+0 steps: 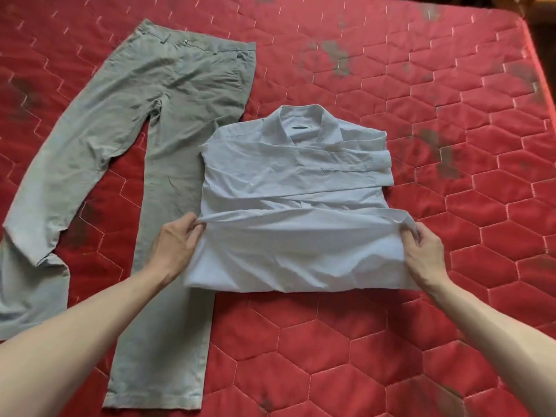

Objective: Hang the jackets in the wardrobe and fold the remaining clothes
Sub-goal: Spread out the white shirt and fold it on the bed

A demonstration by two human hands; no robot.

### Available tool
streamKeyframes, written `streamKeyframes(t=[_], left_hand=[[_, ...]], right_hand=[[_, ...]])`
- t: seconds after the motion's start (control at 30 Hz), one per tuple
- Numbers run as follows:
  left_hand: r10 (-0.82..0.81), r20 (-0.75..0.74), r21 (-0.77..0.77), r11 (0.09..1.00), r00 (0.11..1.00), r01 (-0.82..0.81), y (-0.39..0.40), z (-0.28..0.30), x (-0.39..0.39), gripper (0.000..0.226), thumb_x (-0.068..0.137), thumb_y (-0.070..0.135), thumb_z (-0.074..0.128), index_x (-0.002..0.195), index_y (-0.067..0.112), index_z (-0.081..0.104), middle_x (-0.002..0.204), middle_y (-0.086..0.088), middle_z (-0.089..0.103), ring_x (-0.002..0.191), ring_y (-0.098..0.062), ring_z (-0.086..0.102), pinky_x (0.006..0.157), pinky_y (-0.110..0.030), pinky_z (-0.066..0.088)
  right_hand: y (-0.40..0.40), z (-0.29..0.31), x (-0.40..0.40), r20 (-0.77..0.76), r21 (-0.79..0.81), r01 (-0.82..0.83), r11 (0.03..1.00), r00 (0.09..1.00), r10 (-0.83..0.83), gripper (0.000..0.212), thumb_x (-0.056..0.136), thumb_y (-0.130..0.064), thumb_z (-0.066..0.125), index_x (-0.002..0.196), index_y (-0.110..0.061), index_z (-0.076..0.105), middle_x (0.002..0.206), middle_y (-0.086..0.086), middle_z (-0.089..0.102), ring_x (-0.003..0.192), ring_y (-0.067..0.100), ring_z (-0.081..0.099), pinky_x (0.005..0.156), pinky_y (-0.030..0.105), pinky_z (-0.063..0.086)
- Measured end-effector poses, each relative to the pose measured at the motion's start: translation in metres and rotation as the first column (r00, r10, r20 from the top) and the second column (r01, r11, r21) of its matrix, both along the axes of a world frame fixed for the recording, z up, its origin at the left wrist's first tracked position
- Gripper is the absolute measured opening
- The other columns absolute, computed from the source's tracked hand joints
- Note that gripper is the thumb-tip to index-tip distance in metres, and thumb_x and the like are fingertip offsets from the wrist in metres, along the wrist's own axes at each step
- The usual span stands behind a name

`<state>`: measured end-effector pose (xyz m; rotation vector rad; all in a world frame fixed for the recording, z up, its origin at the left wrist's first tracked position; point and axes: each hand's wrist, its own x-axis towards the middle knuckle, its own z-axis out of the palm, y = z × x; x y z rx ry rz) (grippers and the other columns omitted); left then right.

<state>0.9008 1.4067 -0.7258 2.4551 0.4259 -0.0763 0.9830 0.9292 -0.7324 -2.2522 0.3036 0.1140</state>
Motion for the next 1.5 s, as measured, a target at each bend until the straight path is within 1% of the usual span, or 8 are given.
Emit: streamKeyframes(t=[0.1, 0.3, 0.57, 0.77, 0.97, 1.17, 1.33, 1.5], left_hand=[[0.072, 0.011, -0.045, 0.996, 0.997, -0.071, 0.004, -0.006, 0.022, 0.026, 0.100, 0.025, 0.064, 0.076, 0.017, 0.056, 0.069, -0.002, 0.059, 0.069, -0.028, 0.058, 0.066, -0.047, 0.049], [0.005, 0.212, 0.115, 0.993, 0.977, -0.030, 0.014, -0.012, 0.056, 0.011, 0.102, 0.014, 0.059, 0.092, 0.010, 0.062, 0.090, -0.008, 0.062, 0.083, -0.028, 0.058, 0.071, -0.045, 0.048], [0.131, -0.135, 0.378, 0.923, 0.982, -0.071, 0.014, -0.043, 0.064, 0.040, 0.093, 0.017, 0.060, 0.132, 0.009, 0.052, 0.123, -0.022, 0.052, 0.115, -0.040, 0.046, 0.096, -0.056, 0.039], [-0.427, 0.053, 0.213, 0.888, 0.903, 0.408, -0.019, -0.030, 0.072, 0.028, 0.091, 0.026, 0.040, 0.098, 0.016, 0.064, 0.097, -0.001, 0.063, 0.089, -0.026, 0.059, 0.078, -0.043, 0.049], [-0.781, -0.289, 0.170, 0.527, 0.554, 0.832, -0.038, -0.039, 0.081, 0.015, 0.095, 0.037, 0.041, 0.090, 0.024, 0.045, 0.086, 0.003, 0.059, 0.078, -0.023, 0.062, 0.063, -0.039, 0.050], [-0.497, -0.041, 0.449, 0.766, 0.867, 0.460, -0.040, -0.042, 0.115, 0.052, 0.088, 0.029, 0.071, 0.131, 0.008, 0.050, 0.118, -0.016, 0.052, 0.097, -0.036, 0.052, 0.079, -0.050, 0.048], [-0.444, -0.228, 0.184, 0.854, 0.866, 0.486, -0.041, -0.041, 0.143, 0.040, 0.088, 0.034, 0.075, 0.119, 0.014, 0.059, 0.107, -0.013, 0.068, 0.094, -0.039, 0.065, 0.075, -0.041, 0.047], [-0.144, 0.030, 0.343, 0.931, 0.989, 0.126, -0.047, -0.039, 0.145, 0.014, 0.087, 0.015, 0.066, 0.100, 0.014, 0.061, 0.097, -0.011, 0.063, 0.096, -0.036, 0.058, 0.081, -0.040, 0.031]], right_hand=[[0.007, 0.000, 0.017, -0.036, -0.127, 0.044, 0.991, 0.998, -0.049, 0.049, 0.107, -0.044, 0.048, 0.070, -0.013, 0.040, 0.063, 0.002, 0.045, 0.067, 0.028, 0.045, 0.066, 0.047, 0.038], [0.012, -0.005, 0.041, -0.029, -0.259, 0.079, 0.963, 0.996, -0.089, 0.047, 0.107, -0.053, 0.039, 0.073, -0.021, 0.037, 0.065, -0.001, 0.050, 0.074, 0.035, 0.053, 0.066, 0.044, 0.038], [0.016, -0.035, 0.046, -0.211, -0.340, 0.063, 0.938, 0.967, -0.141, 0.038, 0.106, -0.049, 0.040, 0.088, -0.019, 0.055, 0.096, 0.011, 0.067, 0.099, 0.039, 0.061, 0.076, 0.043, 0.040], [0.042, -0.035, 0.062, 0.134, -0.573, -0.111, 0.812, 0.965, 0.226, 0.034, 0.101, -0.025, 0.054, 0.132, -0.012, 0.058, 0.132, 0.013, 0.059, 0.121, 0.036, 0.053, 0.098, 0.054, 0.044], [0.074, -0.032, 0.101, -0.288, -0.538, -0.656, 0.529, 0.734, 0.615, 0.040, 0.089, -0.042, 0.066, 0.120, -0.018, 0.061, 0.105, 0.006, 0.070, 0.103, 0.033, 0.061, 0.095, 0.043, 0.039], [0.078, -0.015, 0.122, -0.396, -0.360, -0.844, 0.397, 0.524, 0.754, 0.024, 0.087, -0.023, 0.062, 0.085, -0.021, 0.038, 0.083, -0.007, 0.048, 0.080, 0.027, 0.052, 0.067, 0.042, 0.043], [0.067, -0.022, 0.118, 0.033, -0.626, -0.628, 0.462, 0.571, 0.820, 0.017, 0.084, -0.009, 0.066, 0.086, -0.013, 0.049, 0.080, 0.006, 0.055, 0.070, 0.033, 0.057, 0.055, 0.040, 0.045], [0.064, -0.041, 0.111, -0.009, -0.758, -0.369, 0.538, 0.831, 0.556, 0.040, 0.082, -0.021, 0.075, 0.117, -0.011, 0.057, 0.106, 0.014, 0.059, 0.096, 0.037, 0.054, 0.078, 0.048, 0.044]])
